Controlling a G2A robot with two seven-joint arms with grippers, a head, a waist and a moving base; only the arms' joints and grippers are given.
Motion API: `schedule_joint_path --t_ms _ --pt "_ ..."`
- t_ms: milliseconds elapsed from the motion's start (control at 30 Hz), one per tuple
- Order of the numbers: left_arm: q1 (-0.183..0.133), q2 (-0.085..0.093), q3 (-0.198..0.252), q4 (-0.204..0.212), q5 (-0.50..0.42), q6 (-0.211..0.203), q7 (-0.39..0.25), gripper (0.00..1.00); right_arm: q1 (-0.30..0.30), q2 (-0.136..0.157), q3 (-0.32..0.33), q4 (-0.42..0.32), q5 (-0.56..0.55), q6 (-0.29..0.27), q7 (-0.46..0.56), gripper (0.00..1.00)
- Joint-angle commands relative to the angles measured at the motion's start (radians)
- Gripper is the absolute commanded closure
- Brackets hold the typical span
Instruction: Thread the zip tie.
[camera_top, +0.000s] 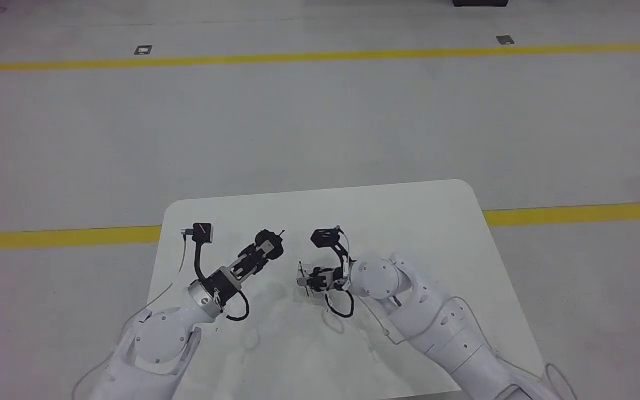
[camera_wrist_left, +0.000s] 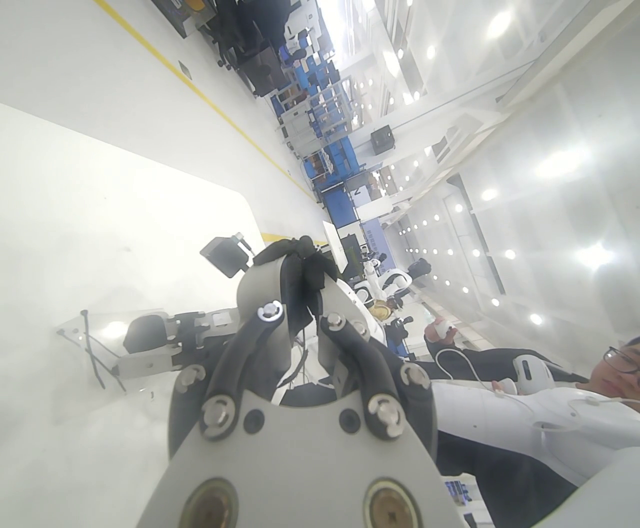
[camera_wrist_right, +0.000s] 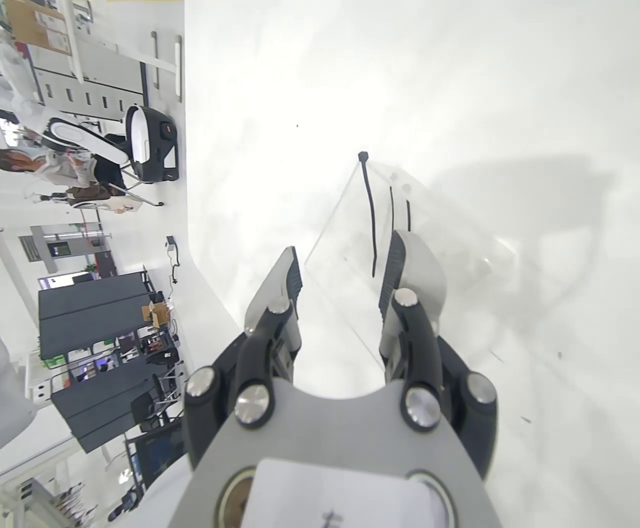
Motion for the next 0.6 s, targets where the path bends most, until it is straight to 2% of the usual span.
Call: schedule_joint_path --t_ms 0,333,567 --pt "0.0 0.0 0.0 0.0 0.0 0.0 0.0 1.0 0.001 0.001 -0.004 -0.01 -0.014 0.014 0.008 0.68" --pt "0.0 0.0 0.0 0.0 0.0 0.0 0.0 1.0 0.029 -0.009 -0.038 0.008 -0.029 0.043 0.023 0.72" --pt "0.0 0.0 0.0 0.0 0.0 0.0 0.0 1.0 0.039 -0.016 -0.059 0.019 -0.042 0.061 0.015 0.79"
